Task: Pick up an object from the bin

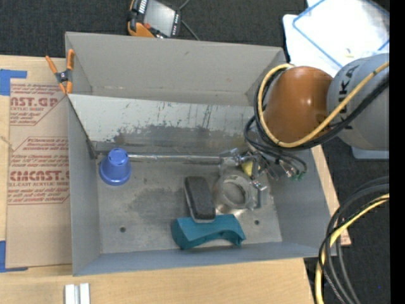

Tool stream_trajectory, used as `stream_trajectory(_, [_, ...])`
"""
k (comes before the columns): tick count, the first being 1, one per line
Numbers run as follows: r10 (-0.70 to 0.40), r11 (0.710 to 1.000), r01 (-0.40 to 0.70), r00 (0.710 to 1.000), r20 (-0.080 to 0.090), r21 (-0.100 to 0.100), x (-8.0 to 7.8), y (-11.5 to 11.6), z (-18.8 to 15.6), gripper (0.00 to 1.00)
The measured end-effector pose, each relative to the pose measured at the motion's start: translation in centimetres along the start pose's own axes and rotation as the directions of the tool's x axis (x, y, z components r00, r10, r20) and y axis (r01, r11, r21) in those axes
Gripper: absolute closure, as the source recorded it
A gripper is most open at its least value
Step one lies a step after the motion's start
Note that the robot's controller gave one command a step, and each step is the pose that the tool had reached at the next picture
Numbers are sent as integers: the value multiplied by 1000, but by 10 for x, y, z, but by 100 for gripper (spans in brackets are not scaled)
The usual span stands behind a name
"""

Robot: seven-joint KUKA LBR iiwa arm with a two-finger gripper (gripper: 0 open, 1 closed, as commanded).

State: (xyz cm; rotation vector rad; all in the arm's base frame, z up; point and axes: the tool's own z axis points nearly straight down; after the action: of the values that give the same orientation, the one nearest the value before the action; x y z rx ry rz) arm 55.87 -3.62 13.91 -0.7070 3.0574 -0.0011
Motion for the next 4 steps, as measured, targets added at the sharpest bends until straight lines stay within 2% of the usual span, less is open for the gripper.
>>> stream_trajectory(1, [35, 999, -35, 999, 1, 2, 15, -39, 7, 0])
stream_trajectory(2, [-77, 997, 77, 997, 8, -2, -24, -20, 38, 100])
stream_trajectory(3, [-77, 997, 77, 997, 9, -1, -24, -20, 38, 100])
stream_trajectory(4, [-46, 999, 46, 999, 19, 0, -2, -41, 51, 100])
